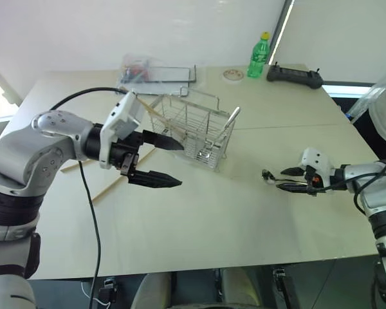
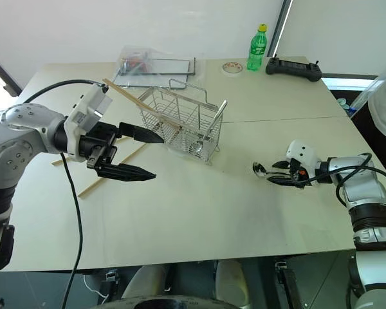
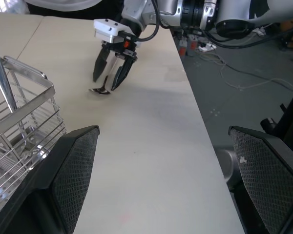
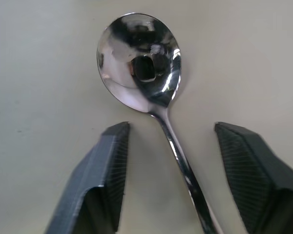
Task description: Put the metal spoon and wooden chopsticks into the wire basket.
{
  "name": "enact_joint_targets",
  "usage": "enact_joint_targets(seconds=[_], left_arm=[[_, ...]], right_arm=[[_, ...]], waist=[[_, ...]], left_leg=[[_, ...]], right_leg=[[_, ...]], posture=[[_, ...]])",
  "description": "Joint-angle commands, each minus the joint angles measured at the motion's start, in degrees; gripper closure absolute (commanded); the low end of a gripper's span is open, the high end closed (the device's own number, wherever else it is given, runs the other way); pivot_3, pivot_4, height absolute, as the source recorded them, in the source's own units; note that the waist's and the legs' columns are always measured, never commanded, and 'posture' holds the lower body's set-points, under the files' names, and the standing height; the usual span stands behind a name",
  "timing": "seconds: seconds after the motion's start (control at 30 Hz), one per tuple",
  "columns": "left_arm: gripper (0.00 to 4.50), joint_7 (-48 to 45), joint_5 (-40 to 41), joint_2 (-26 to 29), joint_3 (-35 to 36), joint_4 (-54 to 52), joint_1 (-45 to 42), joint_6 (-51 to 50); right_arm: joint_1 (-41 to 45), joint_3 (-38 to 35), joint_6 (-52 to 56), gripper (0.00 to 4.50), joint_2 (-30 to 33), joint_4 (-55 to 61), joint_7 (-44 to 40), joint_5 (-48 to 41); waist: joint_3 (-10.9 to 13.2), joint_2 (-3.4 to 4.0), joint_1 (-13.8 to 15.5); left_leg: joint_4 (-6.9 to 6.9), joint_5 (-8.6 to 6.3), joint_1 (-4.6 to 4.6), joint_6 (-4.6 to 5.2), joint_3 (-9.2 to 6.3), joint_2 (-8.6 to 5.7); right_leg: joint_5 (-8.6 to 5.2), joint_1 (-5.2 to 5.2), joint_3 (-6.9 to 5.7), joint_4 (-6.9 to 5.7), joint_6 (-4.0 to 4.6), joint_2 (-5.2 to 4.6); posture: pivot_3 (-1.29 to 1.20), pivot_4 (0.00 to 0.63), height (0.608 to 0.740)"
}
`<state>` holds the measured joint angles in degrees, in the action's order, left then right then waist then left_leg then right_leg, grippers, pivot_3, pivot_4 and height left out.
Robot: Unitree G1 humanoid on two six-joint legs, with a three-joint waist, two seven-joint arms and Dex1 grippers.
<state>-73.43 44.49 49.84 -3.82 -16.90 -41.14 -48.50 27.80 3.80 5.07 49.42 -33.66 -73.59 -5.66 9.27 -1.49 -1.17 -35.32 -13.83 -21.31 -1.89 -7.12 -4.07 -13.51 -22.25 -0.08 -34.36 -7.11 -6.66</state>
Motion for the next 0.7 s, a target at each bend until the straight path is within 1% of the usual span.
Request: enact_joint_targets(seconds=[0.03,0.07,0.1,0.3,0.43,0.5,0.63,0.7], left_arm=[[0.00,-0.3,0.6,0.2,1.4,-0.4,-1.8,0.0],[0.00,-0.2,0.6,0.2,1.4,-0.3,-1.9,0.1],[0.00,-0.2,0.6,0.1,1.5,-0.2,-1.9,0.2],[0.00,0.1,0.3,-0.5,1.5,0.4,-2.4,0.4],[0.00,0.3,0.0,-0.8,1.4,1.0,-2.8,0.7],[0.00,0.5,0.0,-1.0,1.6,1.2,-2.8,0.7],[0.00,1.5,0.0,-1.1,2.7,1.5,-2.1,0.9],[0.00,2.2,0.2,-1.3,3.3,1.7,-1.9,0.8]], right_arm=[[-1.0,1.9,4.1,3.87,-0.7,-0.1,-1.2,0.9],[-1.0,1.8,5.0,4.31,-0.7,0.5,-1.4,0.7],[-1.0,1.7,6.1,4.41,-0.7,1.1,-1.5,0.5],[-1.1,1.3,8.4,4.41,-0.7,2.9,-1.5,0.5],[-2.0,0.3,6.9,4.41,-0.3,4.9,-1.6,-0.1],[-3.3,-0.8,6.8,4.41,0.1,7.8,-1.7,-1.0],[-8.3,-5.9,11.5,4.41,1.2,19.1,-1.2,-6.2],[-10.5,-7.9,13.9,4.41,1.7,24.0,-0.6,-8.5]], waist=[[0.0,-0.01,0.2],[0.0,-0.08,0.1],[-0.1,-0.14,0.1],[-0.1,-0.14,0.1],[-0.1,-0.14,0.2],[-0.1,-0.12,0.2],[0.0,-0.03,0.3],[0.1,0.17,0.4]], left_leg=[[-0.01,0.00,0.00,0.00,0.00,0.00],[-0.01,0.00,0.00,0.00,-0.01,0.00],[-0.01,0.00,0.00,0.00,-0.03,0.01],[0.01,0.00,-0.02,0.00,-0.05,0.02],[0.01,0.00,-0.03,0.00,-0.04,0.02],[0.03,0.00,-0.03,0.00,-0.05,0.01],[0.12,0.00,-0.11,0.00,-0.13,0.01],[0.14,0.00,-0.15,0.00,-0.16,0.00]], right_leg=[[0.00,0.01,0.00,0.00,0.00,0.00],[-0.01,0.01,0.00,-0.01,0.01,0.00],[-0.01,0.01,-0.01,-0.01,0.01,0.03],[-0.01,-0.02,0.00,-0.01,0.02,0.05],[-0.01,-0.03,0.00,-0.01,0.02,0.05],[-0.01,-0.04,0.00,-0.01,0.01,0.04],[0.02,-0.16,-0.01,-0.03,-0.09,0.05],[0.08,-0.20,-0.01,-0.03,-0.21,0.03]], posture=[[0.00,0.150,0.725],[0.00,0.150,0.725],[0.00,0.150,0.725],[0.00,0.150,0.725],[0.00,0.150,0.725],[0.00,0.150,0.725],[0.00,0.150,0.725],[0.00,0.150,0.725]])
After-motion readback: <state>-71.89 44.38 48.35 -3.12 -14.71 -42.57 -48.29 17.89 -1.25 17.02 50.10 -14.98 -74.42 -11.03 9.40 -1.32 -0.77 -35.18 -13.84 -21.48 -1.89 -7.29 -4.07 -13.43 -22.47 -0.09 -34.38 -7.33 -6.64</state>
